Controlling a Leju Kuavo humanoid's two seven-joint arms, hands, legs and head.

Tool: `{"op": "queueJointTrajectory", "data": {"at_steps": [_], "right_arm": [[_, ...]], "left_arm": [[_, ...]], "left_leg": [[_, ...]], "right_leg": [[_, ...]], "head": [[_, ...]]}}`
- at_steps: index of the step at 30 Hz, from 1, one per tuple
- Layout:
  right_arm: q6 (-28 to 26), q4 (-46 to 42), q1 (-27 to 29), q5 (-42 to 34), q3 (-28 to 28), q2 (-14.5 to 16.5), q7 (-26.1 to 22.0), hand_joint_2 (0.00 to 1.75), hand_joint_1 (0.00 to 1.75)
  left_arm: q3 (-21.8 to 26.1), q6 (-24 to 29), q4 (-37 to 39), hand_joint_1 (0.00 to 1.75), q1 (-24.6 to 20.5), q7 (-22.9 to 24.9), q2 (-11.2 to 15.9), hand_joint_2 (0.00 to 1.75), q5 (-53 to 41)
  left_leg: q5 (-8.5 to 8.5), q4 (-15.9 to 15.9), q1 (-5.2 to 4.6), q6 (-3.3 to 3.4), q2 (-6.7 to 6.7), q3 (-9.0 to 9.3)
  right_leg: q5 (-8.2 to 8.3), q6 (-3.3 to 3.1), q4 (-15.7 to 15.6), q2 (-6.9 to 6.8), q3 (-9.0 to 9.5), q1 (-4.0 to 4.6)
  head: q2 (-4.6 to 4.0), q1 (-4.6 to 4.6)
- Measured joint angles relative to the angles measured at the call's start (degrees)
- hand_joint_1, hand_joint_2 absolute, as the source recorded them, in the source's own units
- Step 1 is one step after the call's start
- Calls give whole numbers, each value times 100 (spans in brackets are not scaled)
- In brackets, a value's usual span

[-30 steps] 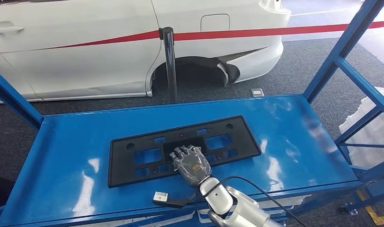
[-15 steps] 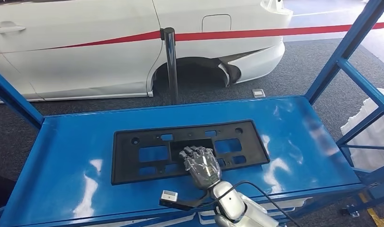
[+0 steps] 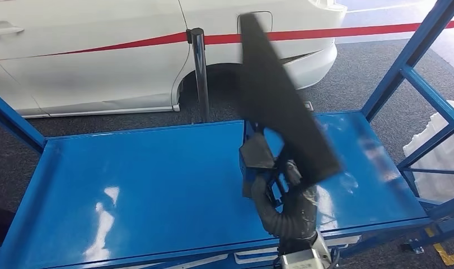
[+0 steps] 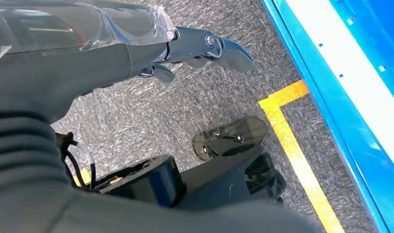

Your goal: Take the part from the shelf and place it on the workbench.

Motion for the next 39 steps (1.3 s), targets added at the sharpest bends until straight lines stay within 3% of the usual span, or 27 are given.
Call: {"op": "queueJointTrajectory", "data": {"at_steps": [7, 20, 24, 34, 39], "right_arm": [[0, -1339, 261, -293, -214, -77, -515, 175, 175], [0, -1897, 347, -719, -227, -83, -928, 175, 175], [2, -1954, 381, -1252, -239, -84, -1158, 175, 175], [185, -1956, 436, -2979, -329, -83, -1787, 175, 175], [369, -1943, 484, -3298, -415, -82, -1917, 175, 175]], "left_arm": [[98, -12, 22, 0, -8, -175, 91, 175, 58], [136, 192, 24, 0, -16, -141, 116, 175, 84], [144, 7, 24, 0, -13, -190, 119, 175, 307], [163, -172, 24, 0, -10, 204, 118, 175, 411], [178, -240, 24, 0, -11, 187, 121, 175, 399]], "left_leg": [[0, 0, 0, 0, -3, -19], [0, -2, 0, 0, -6, -20], [0, -2, 0, 0, -6, -21], [-4, 3, -33, 5, -8, -35], [-24, 17, -63, 40, -8, -42]], "right_leg": [[-3, 3, 0, -6, -18, -1], [-6, 1, 0, -10, -23, -1], [-6, 1, 0, -10, -23, -1], [-2, 7, -2, -13, -24, -17], [-3, 36, -5, -14, -26, -60]], "head": [[0, 0], [0, 0], [0, 0], [0, 0], [0, 0]]}}
